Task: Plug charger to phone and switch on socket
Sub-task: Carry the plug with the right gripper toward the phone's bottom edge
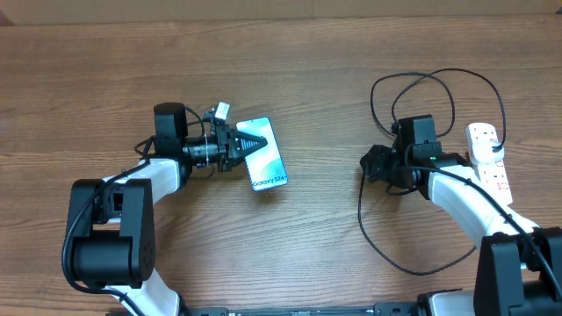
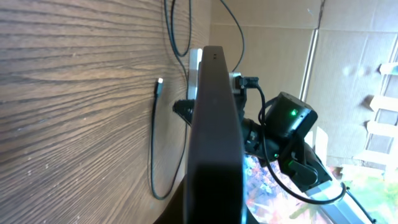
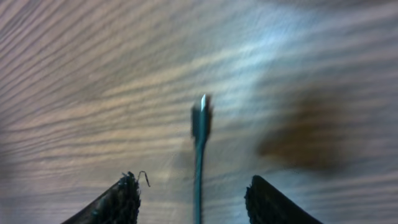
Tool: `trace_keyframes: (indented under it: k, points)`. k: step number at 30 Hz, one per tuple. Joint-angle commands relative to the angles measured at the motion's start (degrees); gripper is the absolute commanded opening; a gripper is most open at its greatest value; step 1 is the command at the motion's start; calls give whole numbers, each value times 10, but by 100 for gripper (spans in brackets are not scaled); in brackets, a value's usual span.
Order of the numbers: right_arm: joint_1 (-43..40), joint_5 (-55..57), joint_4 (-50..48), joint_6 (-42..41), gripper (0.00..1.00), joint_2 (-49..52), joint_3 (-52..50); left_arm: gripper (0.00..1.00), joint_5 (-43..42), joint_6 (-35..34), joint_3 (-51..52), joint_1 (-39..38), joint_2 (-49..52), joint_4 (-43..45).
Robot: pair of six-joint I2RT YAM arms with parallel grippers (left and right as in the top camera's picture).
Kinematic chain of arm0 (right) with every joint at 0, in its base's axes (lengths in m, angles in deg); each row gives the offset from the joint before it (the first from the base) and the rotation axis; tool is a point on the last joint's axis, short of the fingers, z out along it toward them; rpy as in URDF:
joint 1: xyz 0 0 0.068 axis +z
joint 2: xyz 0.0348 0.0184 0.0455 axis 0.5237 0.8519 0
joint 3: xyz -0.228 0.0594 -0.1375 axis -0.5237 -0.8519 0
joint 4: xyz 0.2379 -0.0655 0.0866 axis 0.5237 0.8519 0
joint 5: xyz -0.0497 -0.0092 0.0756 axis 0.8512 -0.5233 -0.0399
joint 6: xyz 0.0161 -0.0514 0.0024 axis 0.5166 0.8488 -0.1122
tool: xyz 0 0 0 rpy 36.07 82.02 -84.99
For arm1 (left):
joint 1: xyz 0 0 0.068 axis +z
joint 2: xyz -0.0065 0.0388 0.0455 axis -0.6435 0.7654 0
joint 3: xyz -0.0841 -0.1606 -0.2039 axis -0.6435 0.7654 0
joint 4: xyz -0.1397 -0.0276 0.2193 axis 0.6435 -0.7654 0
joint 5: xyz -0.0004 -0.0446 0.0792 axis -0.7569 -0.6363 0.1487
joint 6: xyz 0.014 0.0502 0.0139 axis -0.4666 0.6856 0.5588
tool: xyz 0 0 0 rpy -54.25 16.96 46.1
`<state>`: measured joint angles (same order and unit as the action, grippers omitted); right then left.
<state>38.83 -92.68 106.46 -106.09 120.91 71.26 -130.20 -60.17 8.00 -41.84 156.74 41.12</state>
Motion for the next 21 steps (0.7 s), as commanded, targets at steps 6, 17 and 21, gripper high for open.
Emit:
trace_keyframes:
  k: [6,17,21]
  points:
    - [32,69,-43,12,59,10,7,4,-32,-20,-5,-1,3,23]
    - [65,108,-53,11,56,78,7,4,-35,-27,-5,-1,3,29]
    - [82,110,-63,36,45,88,7,4,-34,-30,-5,-1,3,29]
